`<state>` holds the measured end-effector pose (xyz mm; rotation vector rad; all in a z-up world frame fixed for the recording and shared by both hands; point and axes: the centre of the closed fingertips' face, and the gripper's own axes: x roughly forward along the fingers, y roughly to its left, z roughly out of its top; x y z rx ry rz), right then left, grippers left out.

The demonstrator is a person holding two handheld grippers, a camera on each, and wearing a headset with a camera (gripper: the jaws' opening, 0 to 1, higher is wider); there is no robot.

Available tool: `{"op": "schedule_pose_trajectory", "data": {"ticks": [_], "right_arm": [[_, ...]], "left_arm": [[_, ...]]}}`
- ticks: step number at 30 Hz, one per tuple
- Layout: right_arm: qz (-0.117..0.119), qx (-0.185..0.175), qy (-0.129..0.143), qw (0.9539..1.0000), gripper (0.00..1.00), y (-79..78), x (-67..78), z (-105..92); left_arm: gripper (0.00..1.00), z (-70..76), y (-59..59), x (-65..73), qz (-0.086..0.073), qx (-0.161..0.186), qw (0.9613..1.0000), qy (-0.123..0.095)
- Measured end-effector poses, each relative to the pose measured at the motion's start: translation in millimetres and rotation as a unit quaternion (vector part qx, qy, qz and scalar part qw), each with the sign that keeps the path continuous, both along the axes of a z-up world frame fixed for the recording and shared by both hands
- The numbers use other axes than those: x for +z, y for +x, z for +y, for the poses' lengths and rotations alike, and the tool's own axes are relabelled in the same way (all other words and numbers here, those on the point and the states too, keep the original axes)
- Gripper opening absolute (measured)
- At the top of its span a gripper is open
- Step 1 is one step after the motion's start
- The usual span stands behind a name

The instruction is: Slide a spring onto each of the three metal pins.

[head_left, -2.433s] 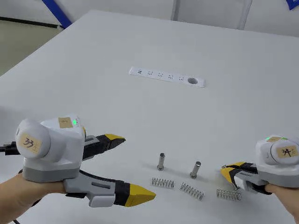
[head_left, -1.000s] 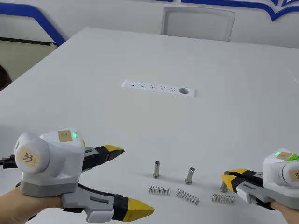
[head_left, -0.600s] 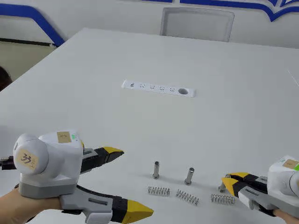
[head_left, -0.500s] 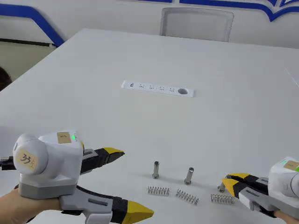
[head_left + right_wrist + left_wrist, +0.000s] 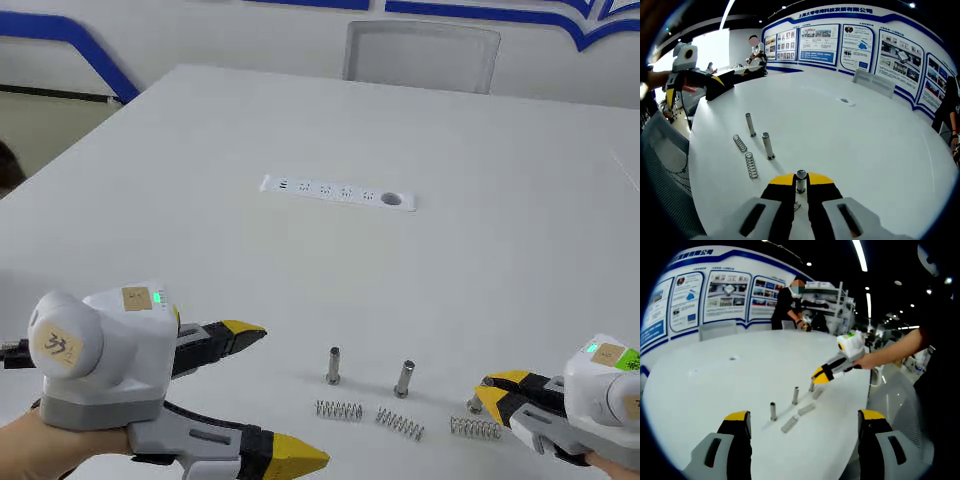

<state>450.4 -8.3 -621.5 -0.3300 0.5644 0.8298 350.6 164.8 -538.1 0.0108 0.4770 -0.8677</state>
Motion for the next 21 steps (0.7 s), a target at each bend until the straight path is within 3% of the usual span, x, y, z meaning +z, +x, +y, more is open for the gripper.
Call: {"op": "schedule_pose_trajectory", "data": {"ticks": [2,5,10,14,19,21], "right_arm": [[0.012,-0.001,0.001,0.9999,0.11,-3.1,-2.5,-0.2],[0.009,-0.01,0.004,0.9999,0.18,-3.4,-0.5,-2.3],[0.013,-0.024,0.03,0.9992,0.19,-3.9,7.8,-7.8],[0.02,-0.014,0.03,0.9992,0.22,-7.5,7.5,-16.3],[0.038,0.016,0.012,0.9991,0.24,-15.6,-2.4,-26.6],[0.037,0.038,-0.021,0.9984,0.26,-19.5,-10.1,-31.4]], "left_arm": [[0.9,0.6,0.0,0.1,0.001,0.001,1.0,-0.001],[0.9,1.2,-0.5,-0.2,0.0,0.001,1.0,0.001],[0.9,1.1,0.2,1.2,-0.002,0.005,1.0,-0.002],[0.9,1.0,-0.5,0.1,-0.001,0.005,1.0,-0.001],[0.9,0.8,-2.3,-5.4,0.005,0.006,1.0,0.0],[0.9,0.0,-3.3,-7.3,0.007,0.005,1.0,0.001]]}}
